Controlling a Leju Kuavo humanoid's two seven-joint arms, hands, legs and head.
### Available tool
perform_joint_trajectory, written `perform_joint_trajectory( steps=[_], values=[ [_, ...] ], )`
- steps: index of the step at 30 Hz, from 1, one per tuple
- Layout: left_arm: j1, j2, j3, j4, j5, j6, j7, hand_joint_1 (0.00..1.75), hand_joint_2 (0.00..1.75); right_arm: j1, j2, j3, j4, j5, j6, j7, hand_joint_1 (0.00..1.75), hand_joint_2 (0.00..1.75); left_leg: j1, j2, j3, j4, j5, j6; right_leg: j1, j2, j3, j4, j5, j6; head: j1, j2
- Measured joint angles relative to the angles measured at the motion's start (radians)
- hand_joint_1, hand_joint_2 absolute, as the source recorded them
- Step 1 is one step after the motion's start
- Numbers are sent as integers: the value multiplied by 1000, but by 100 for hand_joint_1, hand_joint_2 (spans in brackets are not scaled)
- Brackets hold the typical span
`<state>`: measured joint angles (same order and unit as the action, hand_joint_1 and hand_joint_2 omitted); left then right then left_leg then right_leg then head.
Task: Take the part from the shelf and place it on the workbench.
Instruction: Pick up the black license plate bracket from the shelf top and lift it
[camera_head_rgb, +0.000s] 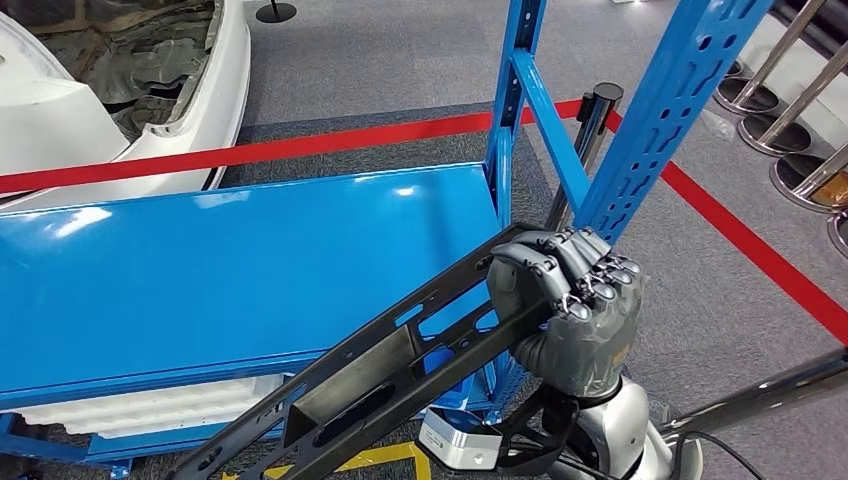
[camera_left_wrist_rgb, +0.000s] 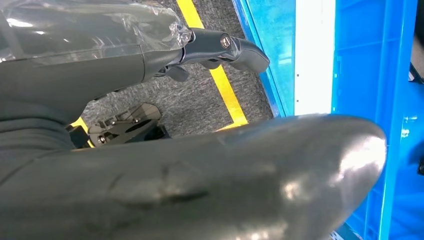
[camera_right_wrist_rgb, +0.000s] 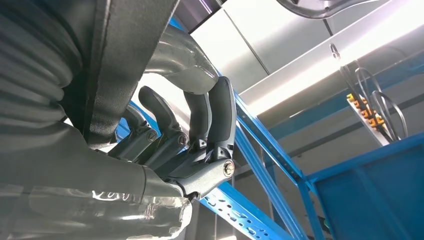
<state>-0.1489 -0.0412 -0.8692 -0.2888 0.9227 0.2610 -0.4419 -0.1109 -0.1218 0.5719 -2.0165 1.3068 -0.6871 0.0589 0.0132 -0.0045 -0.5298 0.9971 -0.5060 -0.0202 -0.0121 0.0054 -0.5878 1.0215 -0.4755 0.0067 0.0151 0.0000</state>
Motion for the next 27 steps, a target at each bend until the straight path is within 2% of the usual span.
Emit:
perform_joint_trajectory(
  steps=[4,16,27],
  values=[
    [0,0,-7,0,-1,-17,-9,0,175,0,0,0,0,-2,0,7,175,175,0,0,0,0,0,0,0,0,0,0,0,0,0,0],
    [0,0,-14,0,-9,-33,-26,0,175,-4,-2,3,0,-48,0,9,175,175,0,0,0,0,0,0,0,0,0,0,0,0,0,0],
    [6,0,-15,0,28,36,1,0,175,-24,-3,29,13,-61,1,35,175,175,0,0,-1,0,0,0,0,0,0,0,0,0,0,0]
  ],
)
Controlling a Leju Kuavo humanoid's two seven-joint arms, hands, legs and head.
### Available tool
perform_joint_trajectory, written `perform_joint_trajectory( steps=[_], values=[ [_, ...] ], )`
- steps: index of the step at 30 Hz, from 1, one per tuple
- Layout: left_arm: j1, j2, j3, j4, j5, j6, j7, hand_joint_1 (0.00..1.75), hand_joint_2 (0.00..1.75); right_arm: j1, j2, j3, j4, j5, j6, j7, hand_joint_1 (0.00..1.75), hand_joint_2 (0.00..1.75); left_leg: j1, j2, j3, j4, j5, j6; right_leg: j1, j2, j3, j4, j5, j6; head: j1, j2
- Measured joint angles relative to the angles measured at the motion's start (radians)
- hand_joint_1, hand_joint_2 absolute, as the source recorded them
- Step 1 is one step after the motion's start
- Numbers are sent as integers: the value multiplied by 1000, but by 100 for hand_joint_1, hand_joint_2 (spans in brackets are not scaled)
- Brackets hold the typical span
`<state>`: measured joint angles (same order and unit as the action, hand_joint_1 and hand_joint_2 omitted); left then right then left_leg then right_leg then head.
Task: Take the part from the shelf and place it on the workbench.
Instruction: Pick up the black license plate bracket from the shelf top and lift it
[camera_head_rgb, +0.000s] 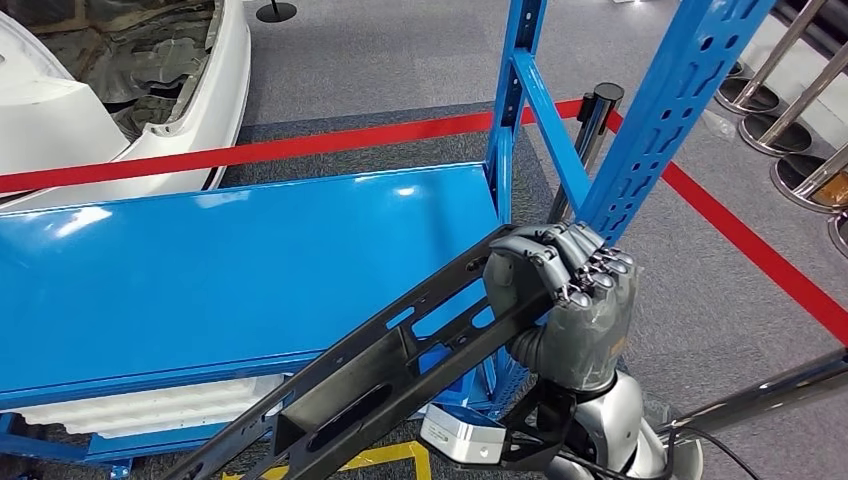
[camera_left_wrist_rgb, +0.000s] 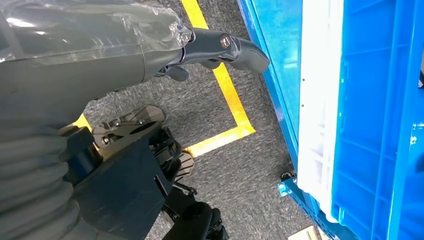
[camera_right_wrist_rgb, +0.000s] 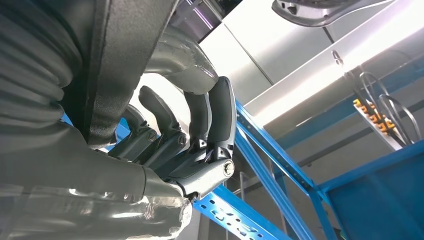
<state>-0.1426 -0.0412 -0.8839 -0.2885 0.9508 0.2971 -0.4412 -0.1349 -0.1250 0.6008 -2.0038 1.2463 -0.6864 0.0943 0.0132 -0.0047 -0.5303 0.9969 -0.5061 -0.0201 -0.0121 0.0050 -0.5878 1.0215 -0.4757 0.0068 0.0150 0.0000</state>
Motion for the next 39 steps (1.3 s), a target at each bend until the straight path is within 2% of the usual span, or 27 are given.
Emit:
perform_joint_trajectory(
  steps=[12,17,20,22,24,25,26,27,29,30,31,32,35,36,37,39],
  values=[
    [3,0,0,0,-4,31,7,0,175,-4,-9,31,13,-4,0,29,175,175,-4,0,-2,6,-3,5,-5,0,0,-1,0,3,-1,0],
    [3,0,0,0,-7,42,14,0,175,-5,-12,39,21,-10,0,30,175,175,-6,0,-7,16,-8,14,-7,0,1,-1,1,12,-3,0],
    [2,0,0,0,-8,43,16,0,175,-6,-13,39,24,-11,0,30,175,175,-2,2,0,0,1,26,-6,0,3,0,-3,22,-3,0],
    [1,-1,0,0,-8,43,16,0,175,-9,-14,40,24,-12,-1,30,175,175,6,6,9,-18,14,35,-5,-1,-19,56,-44,27,3,0],
    [1,-1,0,0,-8,43,17,0,175,-10,-15,42,27,-13,-1,30,175,175,6,9,9,-20,18,39,-7,-1,-74,179,-110,32,15,0],
    [2,-1,0,0,-8,43,18,0,175,-10,-17,42,28,-14,-1,30,175,175,6,9,8,-18,18,39,-8,-1,-98,233,-129,35,19,0],
    [2,-1,0,0,-8,43,19,0,175,-10,-18,43,31,-14,-1,30,175,175,7,10,7,-17,17,37,-11,-1,-110,258,-128,37,23,0],
    [2,-1,0,0,-8,44,19,0,175,-10,-20,43,33,-15,-1,30,175,175,9,9,6,-14,16,35,-14,-1,-103,244,-106,40,26,0],
    [2,-1,0,0,-8,44,19,0,175,-11,-22,45,37,-16,-1,29,175,175,16,8,4,-3,7,23,-21,-3,-46,128,-39,47,33,0],
    [2,-1,0,0,-8,44,20,0,175,-11,-22,45,39,-18,-1,29,175,175,17,7,0,5,2,15,-20,-2,-19,73,-17,47,38,0],
    [2,-1,0,0,-8,44,21,0,175,-12,-23,46,40,-19,-1,29,175,175,17,6,-4,13,-2,8,-19,0,-3,38,-8,44,42,0],
    [1,-1,0,0,-8,45,21,0,175,-12,-23,47,42,-20,-1,29,175,175,15,5,-8,19,-4,1,-17,2,0,26,-11,38,43,0],
    [2,-1,0,0,-8,45,22,0,175,-15,-24,48,46,-23,-1,29,175,175,16,3,-14,31,-10,-14,-15,3,-10,26,-10,16,30,0],
    [2,-1,0,0,-8,45,22,0,175,-17,-24,48,47,-23,-1,29,175,175,17,4,-20,50,-30,-17,-15,2,-13,25,-6,9,25,0],
    [2,-1,0,0,-8,45,22,0,175,-19,-24,48,48,-23,-1,29,175,175,17,4,-34,89,-62,-19,-15,0,-17,24,-2,2,17,0],
    [2,-1,0,0,-8,45,22,0,175,-21,-24,49,51,-24,-1,29,175,175,16,4,-78,210,-140,-19,-10,-4,-28,24,6,-9,2,0]
  ],
)
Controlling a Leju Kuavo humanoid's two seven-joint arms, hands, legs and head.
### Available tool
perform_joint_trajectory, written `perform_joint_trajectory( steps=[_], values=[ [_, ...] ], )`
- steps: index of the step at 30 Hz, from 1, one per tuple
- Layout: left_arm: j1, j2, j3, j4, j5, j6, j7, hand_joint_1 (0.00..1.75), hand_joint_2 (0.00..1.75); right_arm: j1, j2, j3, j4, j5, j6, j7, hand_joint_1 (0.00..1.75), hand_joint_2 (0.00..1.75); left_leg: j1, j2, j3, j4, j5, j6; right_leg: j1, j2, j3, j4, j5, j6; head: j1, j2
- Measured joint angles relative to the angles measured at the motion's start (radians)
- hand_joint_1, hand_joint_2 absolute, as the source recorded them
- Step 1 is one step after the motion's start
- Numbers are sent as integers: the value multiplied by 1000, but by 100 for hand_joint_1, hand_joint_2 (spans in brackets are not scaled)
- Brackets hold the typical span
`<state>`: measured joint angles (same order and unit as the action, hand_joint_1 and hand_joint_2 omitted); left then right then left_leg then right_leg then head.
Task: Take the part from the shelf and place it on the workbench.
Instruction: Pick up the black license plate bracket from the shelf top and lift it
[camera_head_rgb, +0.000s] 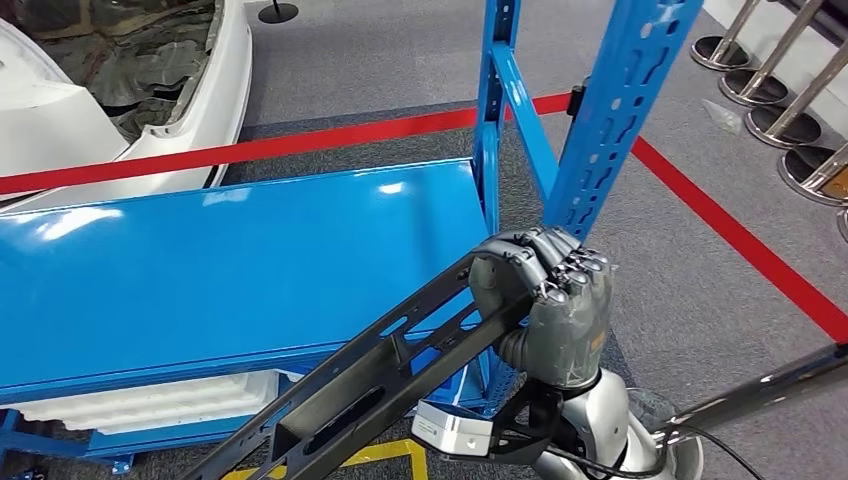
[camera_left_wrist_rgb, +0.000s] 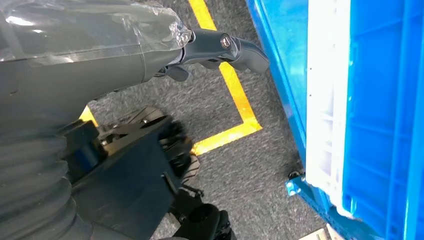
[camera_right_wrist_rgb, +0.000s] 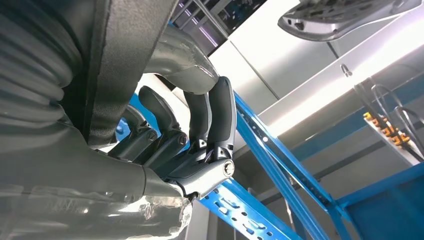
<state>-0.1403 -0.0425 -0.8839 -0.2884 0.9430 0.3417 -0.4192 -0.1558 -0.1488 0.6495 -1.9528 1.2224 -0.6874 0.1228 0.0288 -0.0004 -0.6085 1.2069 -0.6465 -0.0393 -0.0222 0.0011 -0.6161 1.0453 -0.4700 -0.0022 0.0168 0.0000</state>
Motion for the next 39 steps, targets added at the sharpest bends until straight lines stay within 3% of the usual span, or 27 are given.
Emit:
perform_joint_trajectory(
  steps=[1,2,3,7,8,11,12,13,15,16,17,18,19,21,23,26,27,29,31,32,33,34,35,37,39],
  values=[
    [0,0,0,0,0,0,0,0,175,0,0,0,2,0,0,0,175,175,-1,0,-19,56,-26,1,4,-1,-6,0,4,-4,-5,0],
    [1,0,0,0,0,0,0,0,175,0,0,0,4,0,0,0,175,175,-3,0,-23,85,-33,4,8,-2,-13,0,9,-7,-9,0],
    [1,0,0,0,0,0,0,0,175,0,0,0,5,-1,0,1,175,175,-6,0,-11,77,-22,9,12,-3,-19,1,14,-9,-11,0],
    [-3,1,0,0,-6,0,0,0,175,-2,0,2,7,-1,0,9,175,175,-27,1,131,-163,72,42,19,-3,-33,0,36,-3,-16,0],
    [-4,1,0,0,-8,0,-1,0,175,-3,0,2,7,0,0,11,175,175,-33,2,144,-196,80,44,18,-4,-34,-2,43,2,-16,0],
    [-5,0,-1,0,-11,-2,-1,0,175,-5,-1,4,7,0,0,13,175,175,-34,6,128,-213,105,49,15,-6,-39,-8,59,22,-18,0],
    [-6,0,-1,0,-11,-2,-1,0,175,-5,-2,4,7,0,0,14,175,175,-31,9,118,-218,116,55,16,-5,-45,1,43,27,-18,0],
    [-7,0,-2,0,-11,-2,0,0,175,-5,-4,5,7,0,0,16,175,175,-27,12,106,-222,129,62,16,-3,-56,28,9,31,-15,0],
    [-9,-1,-3,0,-13,-4,0,0,175,-4,-6,6,8,-2,0,18,175,175,-26,14,80,-223,149,71,13,-2,-84,135,-93,38,-7,0],
    [-10,-1,-5,0,-15,-5,2,0,175,-4,-7,6,8,-2,0,20,175,175,-26,15,66,-221,158,72,12,-2,-94,197,-129,41,-3,0],
    [-9,-2,-6,0,-16,-6,3,0,175,-3,-8,6,9,-3,0,21,175,175,-26,15,51,-218,167,71,11,-2,-94,241,-143,44,1,0],
    [-10,-2,-9,0,-18,-6,4,0,175,-3,-8,7,10,-3,0,21,175,175,-25,16,38,-213,174,69,10,-3,-80,255,-134,46,5,0],
    [-10,-2,-11,0,-19,-6,5,0,175,-3,-9,7,10,-4,0,21,175,175,-25,17,25,-207,181,67,9,-3,-49,233,-109,47,9,0],
    [-10,-2,-15,0,-19,-6,6,0,175,-3,-9,7,11,-4,0,21,175,175,-24,17,3,-192,190,61,9,-3,47,108,-69,44,18,0],
    [-11,-2,-18,0,-19,-6,7,0,175,-4,-9,7,12,-4,-1,21,175,175,-25,17,-15,-179,202,50,13,-2,113,-3,-70,38,23,0],
    [-11,-2,-21,0,-19,-6,8,0,175,-5,-10,7,12,-3,-1,21,175,175,-24,15,-26,-176,217,32,16,-2,117,-39,-69,25,24,0],
    [-11,-2,-22,0,-19,-6,8,0,175,-5,-10,7,12,-3,-1,21,175,175,-23,13,-32,-167,205,26,13,-3,113,-44,-62,17,22,0],
    [-11,-2,-24,0,-20,-6,8,0,175,-6,-10,7,12,-3,-1,21,175,175,-21,8,-58,-99,134,15,7,-7,96,-51,-43,-1,11,0],
    [-11,-3,-25,0,-21,-6,9,0,175,-6,-10,7,13,-2,-1,21,175,175,-17,7,-91,21,50,8,7,-8,72,-47,-27,-8,-2,0],
    [-11,-3,-25,0,-22,-6,10,0,175,-5,-10,7,14,-2,-1,21,175,175,-14,7,-96,68,32,4,7,-8,58,-44,-19,-7,-6,0],
    [-11,-3,-26,0,-24,-6,10,0,175,-5,-10,7,15,-2,-1,21,175,175,-10,7,-88,89,35,1,6,-9,43,-40,-11,-5,-9,0],
    [-12,-3,-27,0,-26,-7,11,0,175,-4,-10,7,16,-2,-1,21,175,175,-7,7,-62,73,56,-1,4,-8,29,-35,-3,-1,-12,0],
    [-13,-2,-27,0,-27,-7,11,0,175,-4,-10,7,17,-1,-1,21,175,175,-3,7,-21,25,84,-4,1,-8,15,-29,3,3,-14,0],
    [-18,-3,-29,0,-30,-9,12,0,175,-3,-10,7,17,-1,-1,21,175,175,1,4,69,-111,106,-8,-1,-7,-6,-17,13,15,-19,0],
    [-22,-3,-32,0,-32,-12,15,0,175,-2,-10,7,17,0,-1,21,175,175,-3,-2,107,-184,97,-1,0,-7,-16,-12,26,31,-20,0]
  ],
)
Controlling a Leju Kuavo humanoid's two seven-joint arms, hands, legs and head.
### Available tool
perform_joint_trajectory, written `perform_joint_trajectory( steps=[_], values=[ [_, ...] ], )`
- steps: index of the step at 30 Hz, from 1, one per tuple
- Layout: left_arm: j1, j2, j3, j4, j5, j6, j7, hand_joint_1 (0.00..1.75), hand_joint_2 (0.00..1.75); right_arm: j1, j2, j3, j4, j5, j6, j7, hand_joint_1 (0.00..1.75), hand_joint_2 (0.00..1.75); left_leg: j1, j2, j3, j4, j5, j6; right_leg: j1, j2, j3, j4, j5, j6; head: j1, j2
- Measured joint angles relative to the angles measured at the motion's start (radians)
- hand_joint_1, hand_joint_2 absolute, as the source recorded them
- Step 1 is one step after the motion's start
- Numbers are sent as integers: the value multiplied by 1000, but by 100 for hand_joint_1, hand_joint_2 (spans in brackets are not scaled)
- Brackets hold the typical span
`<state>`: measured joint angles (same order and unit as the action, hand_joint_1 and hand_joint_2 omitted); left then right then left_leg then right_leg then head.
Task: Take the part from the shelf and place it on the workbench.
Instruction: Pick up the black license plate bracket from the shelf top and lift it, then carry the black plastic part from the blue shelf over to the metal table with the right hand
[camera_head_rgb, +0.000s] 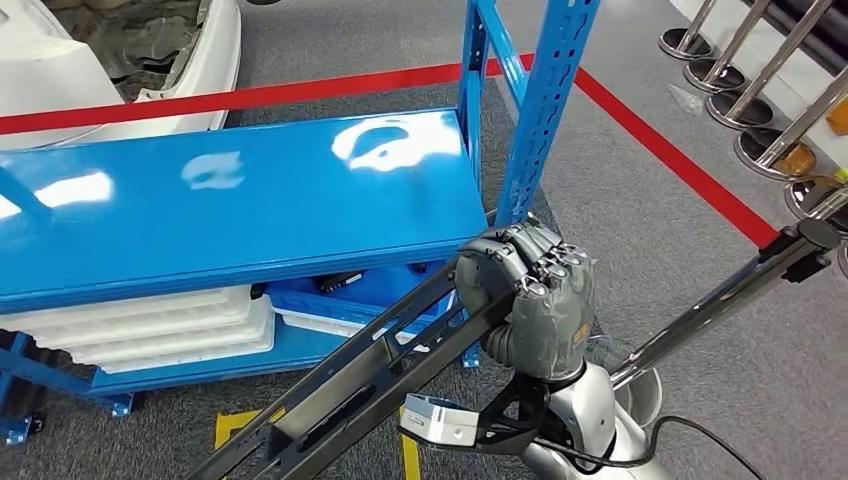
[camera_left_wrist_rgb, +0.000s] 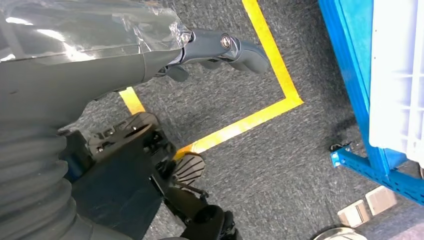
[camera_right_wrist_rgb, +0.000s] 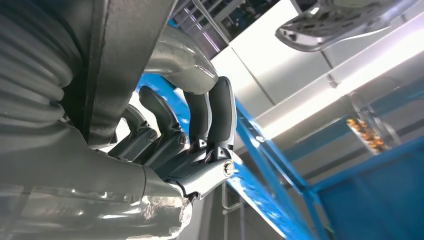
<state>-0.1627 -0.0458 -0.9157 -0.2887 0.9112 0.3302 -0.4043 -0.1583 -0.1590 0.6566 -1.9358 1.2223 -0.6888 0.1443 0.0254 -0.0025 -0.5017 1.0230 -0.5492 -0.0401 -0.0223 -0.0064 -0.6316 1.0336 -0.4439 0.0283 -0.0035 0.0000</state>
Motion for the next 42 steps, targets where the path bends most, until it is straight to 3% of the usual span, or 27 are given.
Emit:
perform_joint_trajectory(
  steps=[2,3,5,7,8,9,10,12,14,15,17,19,21,23,24,26,27,28,30,31,33,34,36,38,39,40,42],
  values=[
    [0,0,-3,0,-2,-2,4,0,175,3,0,0,0,1,0,1,175,175,-4,-1,-8,-3,9,18,-1,0,-4,-2,14,17,3,0],
    [-1,0,-5,0,-3,-2,5,0,175,5,-1,0,0,2,0,1,175,175,-4,1,-16,-4,16,28,-2,0,-10,3,7,23,3,0],
    [-3,0,-9,0,-5,-2,8,0,175,9,-2,0,0,2,0,2,175,175,-4,7,-39,-5,36,51,-3,1,-33,62,-61,29,11,0],
    [-4,0,-12,0,-6,-1,9,0,175,13,-3,0,0,3,-1,3,175,175,-11,11,-65,-4,56,65,-1,1,-62,186,-161,27,24,0],
    [-4,0,-13,0,-7,0,9,0,175,16,-4,0,0,3,-1,4,175,175,-15,13,-78,-4,65,68,1,1,-70,243,-188,26,30,0],
    [-4,0,-14,0,-8,0,10,0,175,18,-4,0,0,4,-1,4,175,175,-20,13,-92,-3,75,70,4,1,-65,274,-191,22,35,0],
    [-4,0,-16,0,-8,1,10,0,175,20,-5,0,0,4,-1,4,175,175,-25,14,-106,-2,85,72,8,2,-44,273,-173,15,40,0],
    [-4,-1,-17,0,-8,1,10,0,175,21,-5,0,0,5,-1,4,175,175,-33,14,-128,0,104,74,21,3,46,169,-119,-9,47,0],
    [-5,-3,-18,0,-8,1,10,0,175,21,-5,0,0,7,-1,4,175,175,-39,14,-140,0,120,71,34,3,145,19,-112,-35,50,0],
    [-5,-4,-19,0,-8,0,11,0,175,20,-5,0,0,8,-1,4,175,175,-37,14,-143,-1,129,67,39,3,173,-30,-118,-43,49,0],
    [-5,-4,-19,0,-8,-2,12,0,175,20,-5,0,0,11,-1,5,175,175,-36,15,-147,-9,149,56,42,4,184,-69,-113,-50,52,0],
    [-4,-4,-20,0,-8,-2,13,0,175,20,-5,0,0,13,-1,5,175,175,-35,11,-156,0,131,43,35,0,170,-80,-85,-54,55,0],
    [-4,-4,-22,0,-7,0,13,0,175,20,-5,0,0,15,-1,7,175,175,-29,7,-179,74,44,27,27,-5,146,-83,-59,-58,45,0],
    [-4,-4,-24,0,-7,2,13,0,175,20,-5,0,0,18,-1,10,175,175,-17,7,-198,193,-40,13,24,-6,114,-74,-41,-60,33,0],
    [-3,-4,-25,0,-7,3,13,0,175,21,-5,0,0,19,-1,11,175,175,-12,7,-195,235,-49,7,22,-7,96,-67,-32,-57,30,0],
    [-4,-4,-25,0,-8,3,13,0,175,21,-5,0,0,20,-1,13,175,175,-3,7,-154,241,-8,-3,14,-8,57,-48,-17,-49,23,0],
    [-4,-4,-26,0,-8,4,12,0,175,21,-5,0,1,20,-1,14,175,175,2,7,-113,198,17,-8,11,-8,36,-35,-12,-43,20,0],
    [-5,-4,-26,0,-8,4,12,0,175,21,-4,0,0,20,-1,14,175,175,4,7,-65,134,23,-11,9,-8,17,-22,-8,-38,16,0],
    [-8,-4,-26,0,-8,4,11,0,175,22,-4,0,0,21,-2,14,175,175,3,5,7,21,0,-5,7,-8,-9,0,3,-23,11,0],
    [-8,-4,-27,0,-8,4,10,0,175,23,-4,0,0,22,-2,14,175,175,-2,3,18,-5,-12,3,7,-8,-15,4,10,-15,11,0],
    [-5,-4,-27,0,-7,4,10,0,175,23,-4,0,0,22,-2,15,175,175,-3,6,4,-9,-4,23,4,-8,-23,5,21,2,13,0],
    [-3,-4,-27,0,-7,4,10,0,175,24,-4,0,0,22,-2,15,175,175,-3,8,-7,-10,6,33,2,-7,-30,13,7,8,15,0],
    [-3,-4,-29,0,-8,4,10,0,175,25,-5,0,0,21,-2,15,175,175,-2,13,-33,-12,29,50,-1,-4,-54,84,-76,15,24,0],
    [-4,-4,-31,0,-7,4,10,0,175,25,-5,-1,1,18,-3,15,175,175,-6,14,-59,-11,51,58,-1,-1,-75,204,-171,19,38,0],
    [-4,-4,-32,0,-7,4,10,0,175,25,-5,-1,2,17,-3,15,175,175,-8,14,-73,-11,61,59,0,0,-74,250,-188,20,43,0],
    [-4,-4,-33,0,-7,4,10,0,175,25,-5,-1,3,17,-3,15,175,175,-9,15,-87,-10,72,59,-1,0,-62,270,-181,20,47,0],
    [-5,-4,-33,0,-6,4,10,0,175,24,-5,-1,5,14,-3,13,175,175,-10,15,-114,-7,92,55,0,1,10,213,-131,15,55,0]
  ],
)
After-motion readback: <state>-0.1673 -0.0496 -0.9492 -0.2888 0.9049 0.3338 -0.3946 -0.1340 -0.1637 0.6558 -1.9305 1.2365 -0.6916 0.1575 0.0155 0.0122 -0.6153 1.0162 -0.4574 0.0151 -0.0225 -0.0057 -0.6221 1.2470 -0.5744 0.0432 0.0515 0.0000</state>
